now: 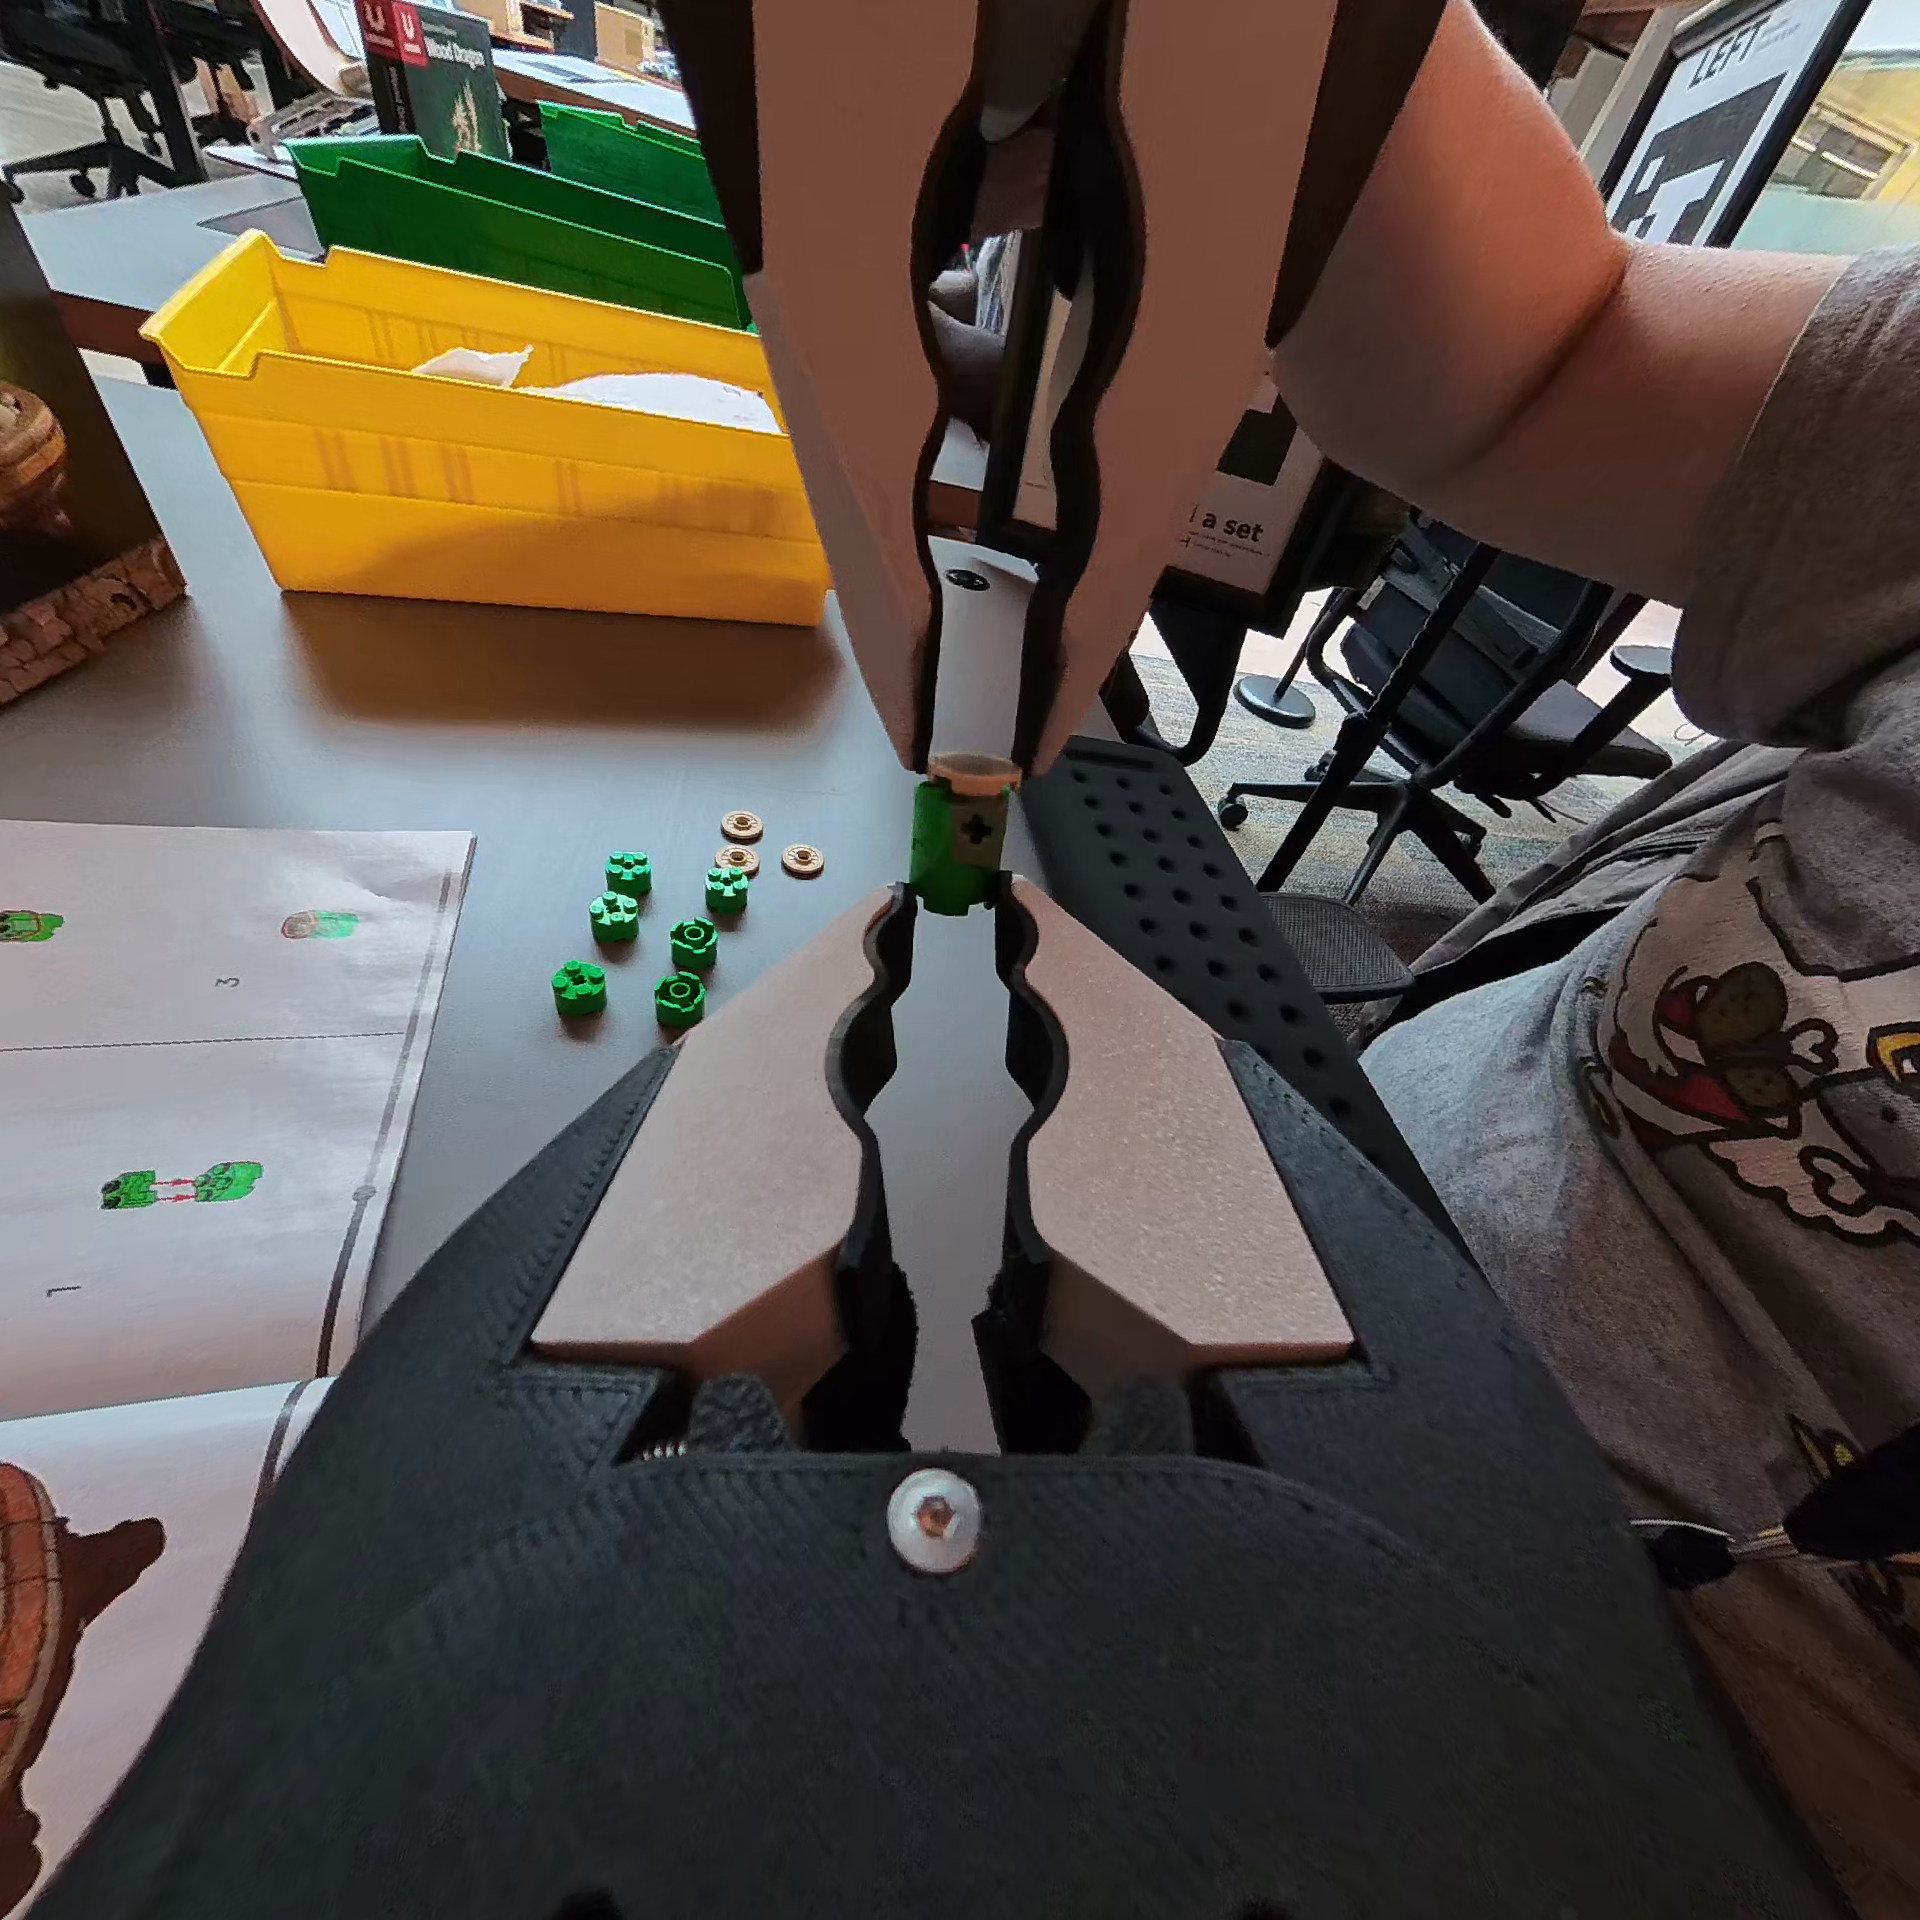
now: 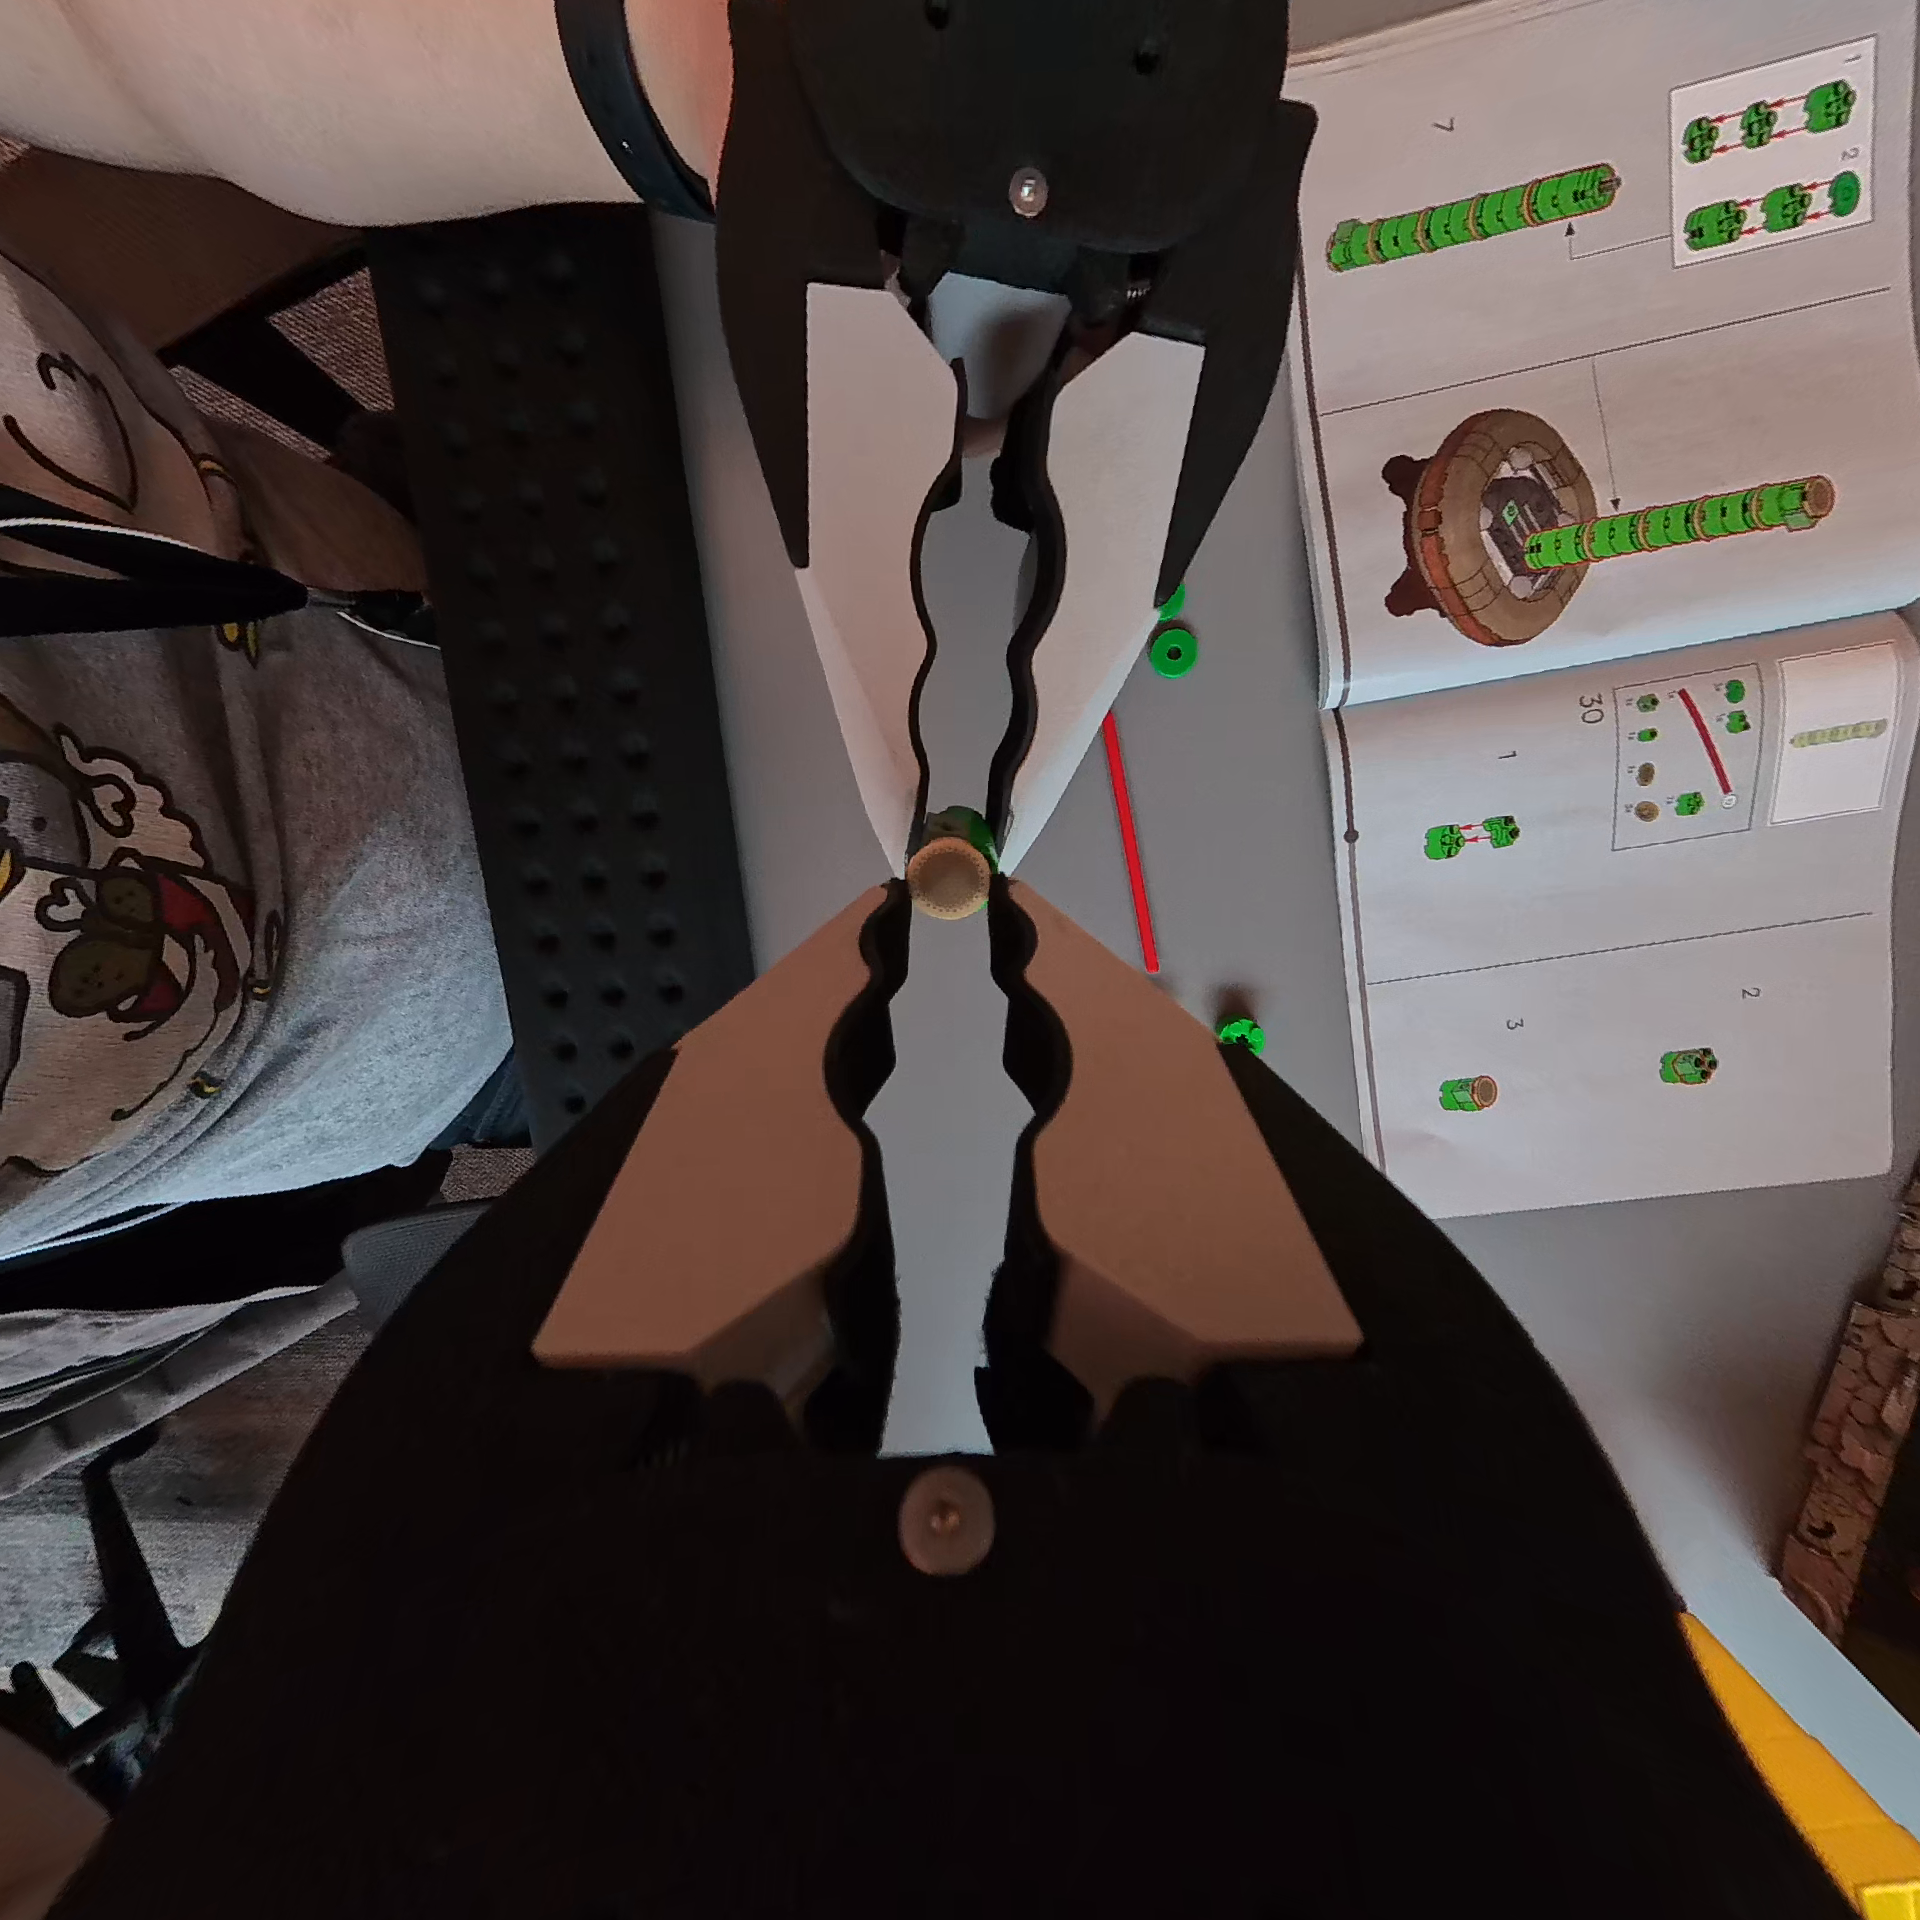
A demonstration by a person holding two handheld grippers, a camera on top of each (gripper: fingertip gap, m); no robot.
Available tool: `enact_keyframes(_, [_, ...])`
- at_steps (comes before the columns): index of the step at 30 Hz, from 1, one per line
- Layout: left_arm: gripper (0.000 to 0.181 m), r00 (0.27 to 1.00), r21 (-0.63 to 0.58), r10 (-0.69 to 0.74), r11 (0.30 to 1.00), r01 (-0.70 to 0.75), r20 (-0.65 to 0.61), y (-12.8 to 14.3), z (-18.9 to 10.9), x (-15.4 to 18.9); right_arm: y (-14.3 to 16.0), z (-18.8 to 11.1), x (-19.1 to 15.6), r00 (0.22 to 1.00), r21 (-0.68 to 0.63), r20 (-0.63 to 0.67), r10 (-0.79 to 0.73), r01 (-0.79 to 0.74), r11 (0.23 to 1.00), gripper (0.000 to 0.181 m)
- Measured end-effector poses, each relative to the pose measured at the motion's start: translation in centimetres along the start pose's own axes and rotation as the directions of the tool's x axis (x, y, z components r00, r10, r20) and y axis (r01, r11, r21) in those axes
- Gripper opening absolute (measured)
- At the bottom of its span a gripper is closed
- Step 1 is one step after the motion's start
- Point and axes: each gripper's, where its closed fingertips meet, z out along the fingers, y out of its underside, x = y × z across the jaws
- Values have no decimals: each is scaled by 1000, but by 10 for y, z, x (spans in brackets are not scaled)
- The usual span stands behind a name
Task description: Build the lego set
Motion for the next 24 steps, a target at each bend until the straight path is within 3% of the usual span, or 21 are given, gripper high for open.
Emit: enact_keyframes(24, [14, 998, 17, 53, 998, -54, 41, -7, -3, 1, -5, -6, 1, 999, -5, -43, -23, 23, 1000, 14])
